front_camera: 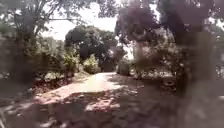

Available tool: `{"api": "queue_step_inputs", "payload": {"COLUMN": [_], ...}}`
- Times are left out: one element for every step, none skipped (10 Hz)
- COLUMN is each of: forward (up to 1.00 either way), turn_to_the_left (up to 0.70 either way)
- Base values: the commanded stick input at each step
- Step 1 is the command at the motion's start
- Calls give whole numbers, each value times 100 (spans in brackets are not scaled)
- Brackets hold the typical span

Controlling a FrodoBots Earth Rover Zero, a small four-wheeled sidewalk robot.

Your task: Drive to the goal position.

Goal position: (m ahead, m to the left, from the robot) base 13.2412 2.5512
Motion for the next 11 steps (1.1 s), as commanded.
{"api": "queue_step_inputs", "payload": {"forward": [70, 70, 70, 70, 70, 70, 70, 70, 70, 70, 70], "turn_to_the_left": [0, 0, 0, 0, 0, 0, 0, 0, 0, 0, 0]}}
